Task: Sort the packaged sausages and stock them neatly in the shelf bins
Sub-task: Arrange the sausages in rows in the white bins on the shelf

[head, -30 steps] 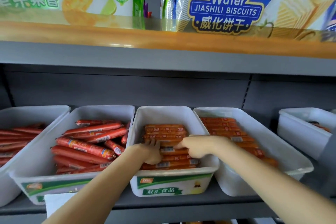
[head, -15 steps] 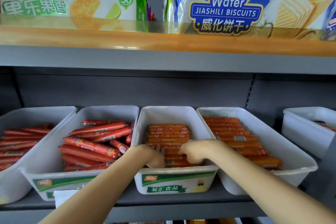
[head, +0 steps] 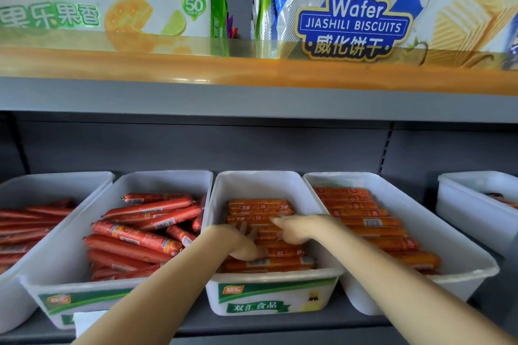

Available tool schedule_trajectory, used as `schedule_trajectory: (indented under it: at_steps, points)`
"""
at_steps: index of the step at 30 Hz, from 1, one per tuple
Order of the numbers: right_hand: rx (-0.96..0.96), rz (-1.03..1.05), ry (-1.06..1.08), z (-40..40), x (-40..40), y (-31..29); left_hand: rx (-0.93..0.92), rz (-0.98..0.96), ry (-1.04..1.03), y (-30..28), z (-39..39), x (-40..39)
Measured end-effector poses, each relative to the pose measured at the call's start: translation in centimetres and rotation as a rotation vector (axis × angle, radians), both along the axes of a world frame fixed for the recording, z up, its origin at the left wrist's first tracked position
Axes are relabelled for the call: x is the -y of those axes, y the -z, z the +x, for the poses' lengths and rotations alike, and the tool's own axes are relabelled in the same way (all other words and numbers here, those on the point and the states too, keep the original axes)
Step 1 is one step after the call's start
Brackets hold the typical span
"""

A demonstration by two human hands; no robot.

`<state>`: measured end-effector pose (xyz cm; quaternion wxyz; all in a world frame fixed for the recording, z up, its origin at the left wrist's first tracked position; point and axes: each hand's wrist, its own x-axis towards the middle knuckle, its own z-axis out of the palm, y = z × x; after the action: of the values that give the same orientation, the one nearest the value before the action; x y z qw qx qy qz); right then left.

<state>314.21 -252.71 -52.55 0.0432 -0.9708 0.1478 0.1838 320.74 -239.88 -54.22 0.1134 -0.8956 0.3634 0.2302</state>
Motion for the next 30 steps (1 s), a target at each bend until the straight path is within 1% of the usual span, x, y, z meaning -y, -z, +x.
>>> schedule_trajectory:
  at_steps: [2,4,6,10,14,16,18,21,25,30]
  points:
    - [0.012,0.012,0.078,0.9,0.1,-0.1,-0.014,0.011,-0.038,0.3,0.6,0.4]
    - [0.061,0.039,0.156,1.6,0.1,-0.3,-0.021,-0.020,-0.068,0.6,0.8,0.7]
    - [0.042,0.021,0.188,2.1,0.0,-0.3,-0.014,-0.066,-0.098,0.8,0.5,0.8]
    - [0.056,0.016,0.157,3.2,0.4,0.2,-0.033,-0.097,-0.134,0.4,0.3,0.6]
    - [0.084,-0.017,0.108,4.3,1.1,1.4,-0.046,-0.091,-0.127,0.6,0.5,0.6]
    - [0.067,-0.038,0.038,5.0,1.3,1.8,-0.056,-0.094,-0.132,0.7,0.7,0.5]
    - [0.039,-0.055,0.034,5.7,1.9,2.3,-0.060,-0.098,-0.124,0.7,0.7,0.6]
    - [0.024,-0.030,0.116,6.5,2.2,3.4,-0.062,-0.114,-0.118,0.6,0.5,0.7]
    - [0.021,0.043,0.149,6.9,2.6,3.8,-0.071,-0.110,-0.124,0.6,0.7,0.8]
    - [0.084,0.125,0.079,7.2,3.5,3.5,-0.078,-0.114,-0.116,0.6,1.0,0.7]
